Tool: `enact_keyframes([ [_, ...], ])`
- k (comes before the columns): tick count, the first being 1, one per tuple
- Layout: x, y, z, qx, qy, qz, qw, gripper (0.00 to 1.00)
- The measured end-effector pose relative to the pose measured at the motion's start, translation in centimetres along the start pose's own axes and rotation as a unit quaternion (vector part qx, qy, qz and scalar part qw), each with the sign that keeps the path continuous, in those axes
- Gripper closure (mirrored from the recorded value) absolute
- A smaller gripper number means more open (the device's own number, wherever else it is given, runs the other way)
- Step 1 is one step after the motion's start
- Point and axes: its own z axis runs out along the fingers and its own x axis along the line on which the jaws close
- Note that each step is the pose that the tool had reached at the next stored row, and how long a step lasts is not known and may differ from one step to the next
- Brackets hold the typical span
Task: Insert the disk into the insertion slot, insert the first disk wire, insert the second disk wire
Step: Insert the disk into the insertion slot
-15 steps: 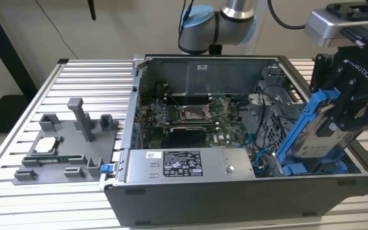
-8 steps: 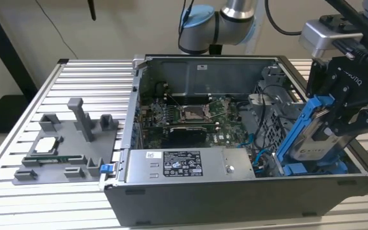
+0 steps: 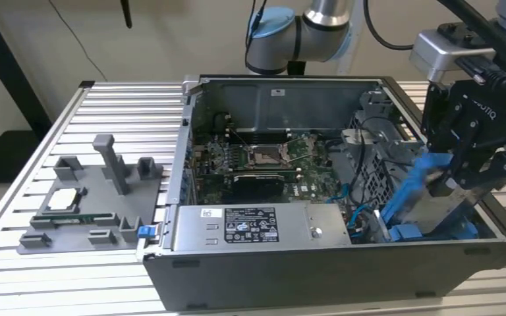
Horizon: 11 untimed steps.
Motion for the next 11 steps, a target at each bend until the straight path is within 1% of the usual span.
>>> enact_keyframes([
  [11, 0.0, 0.0, 0.01, 0.0, -0.0004, -0.001, 1.0, 1.0],
])
